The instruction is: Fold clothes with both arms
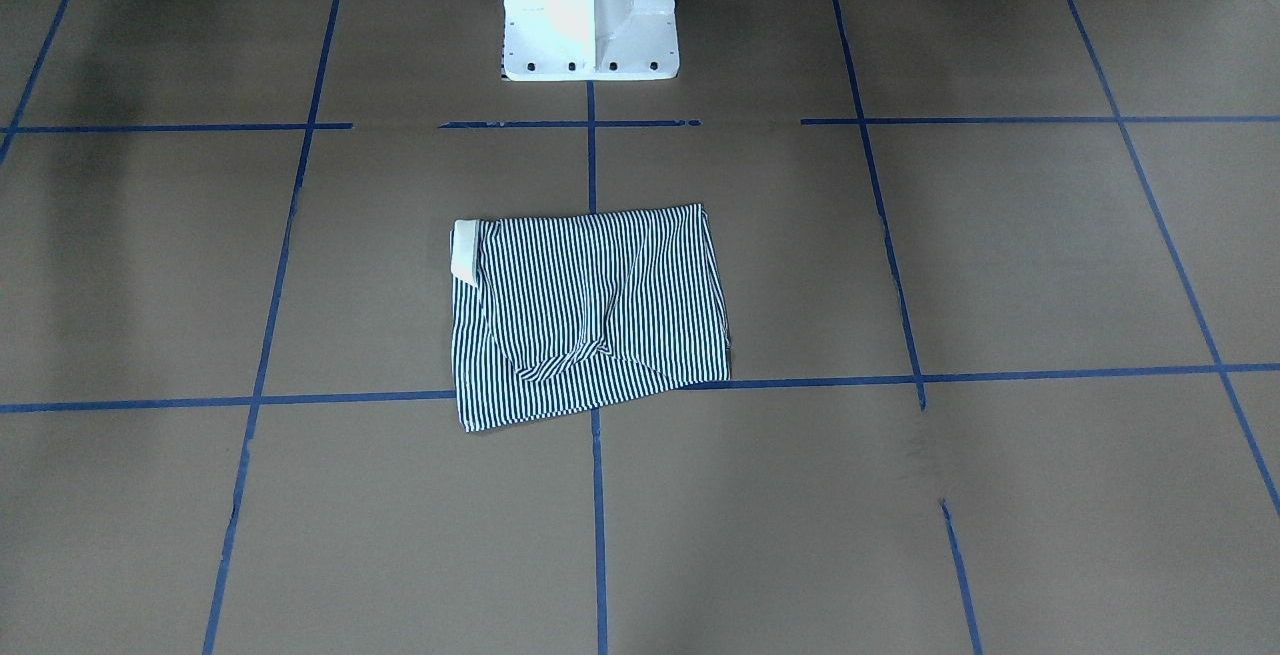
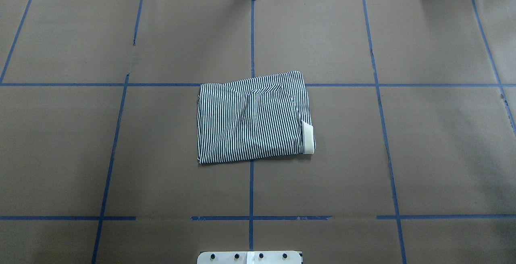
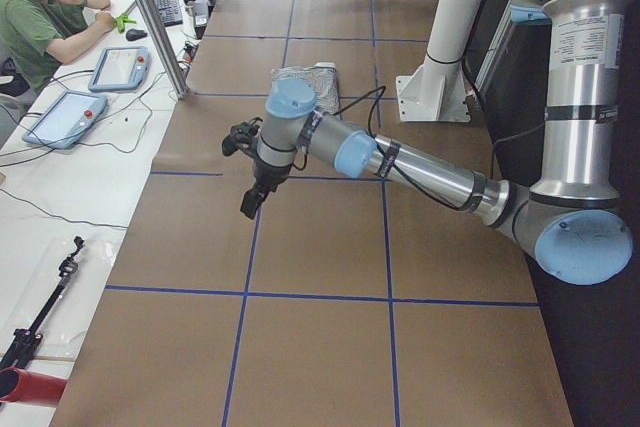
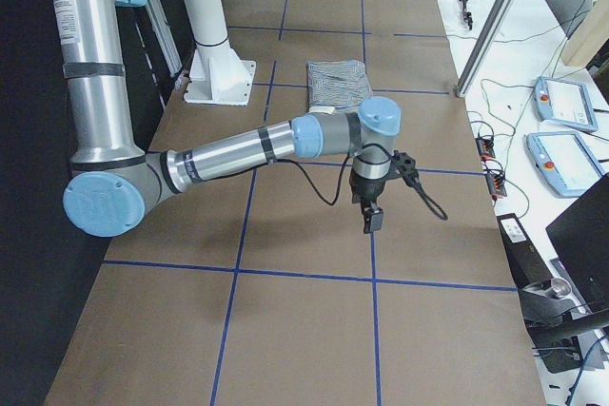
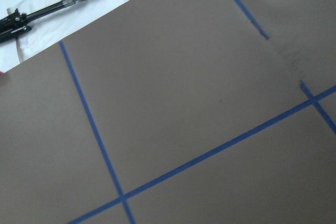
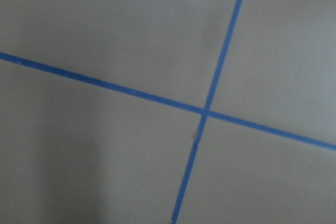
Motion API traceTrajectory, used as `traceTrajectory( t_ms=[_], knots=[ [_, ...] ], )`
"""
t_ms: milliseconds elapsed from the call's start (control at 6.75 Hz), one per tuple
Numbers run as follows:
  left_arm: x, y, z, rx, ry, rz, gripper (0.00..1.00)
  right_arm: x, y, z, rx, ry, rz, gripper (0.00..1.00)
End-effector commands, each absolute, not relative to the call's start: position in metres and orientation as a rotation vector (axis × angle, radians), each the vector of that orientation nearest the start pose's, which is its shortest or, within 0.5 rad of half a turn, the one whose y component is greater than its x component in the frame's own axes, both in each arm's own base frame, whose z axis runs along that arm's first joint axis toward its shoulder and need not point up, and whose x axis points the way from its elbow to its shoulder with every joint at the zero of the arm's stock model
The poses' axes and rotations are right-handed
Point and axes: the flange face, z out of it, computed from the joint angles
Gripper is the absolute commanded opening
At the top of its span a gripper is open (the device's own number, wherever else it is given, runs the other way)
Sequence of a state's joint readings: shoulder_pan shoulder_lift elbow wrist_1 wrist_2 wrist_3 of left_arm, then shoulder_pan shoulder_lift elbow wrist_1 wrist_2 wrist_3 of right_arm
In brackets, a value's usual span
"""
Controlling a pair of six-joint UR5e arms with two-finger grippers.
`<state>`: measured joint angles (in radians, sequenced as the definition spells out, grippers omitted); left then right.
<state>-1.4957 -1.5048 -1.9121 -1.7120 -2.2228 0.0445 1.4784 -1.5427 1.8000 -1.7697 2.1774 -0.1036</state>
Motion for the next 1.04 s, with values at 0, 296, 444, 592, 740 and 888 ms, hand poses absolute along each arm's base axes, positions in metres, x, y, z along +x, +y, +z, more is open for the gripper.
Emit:
traceTrajectory(
  t_ms=[0, 296, 444, 592, 740, 888],
  knots=[
    [-0.083, -0.468, 0.604, 0.267, 0.662, 0.122, 1.0, 0.065, -0.449, 0.621, -0.037, -0.651, -0.092, 1.0],
    [-0.081, -0.448, 0.673, 0.132, 0.799, 0.078, 1.0, 0.065, -0.413, 0.65, -0.103, -0.73, -0.053, 1.0],
    [-0.079, -0.43, 0.702, 0.071, 0.837, 0.044, 1.0, 0.065, -0.409, 0.654, -0.111, -0.73, -0.048, 1.0],
    [-0.079, -0.431, 0.695, 0.082, 0.833, 0.046, 1.0, 0.065, -0.409, 0.653, -0.11, -0.732, -0.049, 1.0],
    [-0.079, -0.432, 0.692, 0.089, 0.823, 0.051, 1.0, 0.065, -0.41, 0.653, -0.108, -0.732, -0.049, 1.0],
    [-0.079, -0.433, 0.688, 0.099, 0.822, 0.056, 1.0, 0.065, -0.41, 0.652, -0.109, -0.732, -0.048, 1.0]
  ],
)
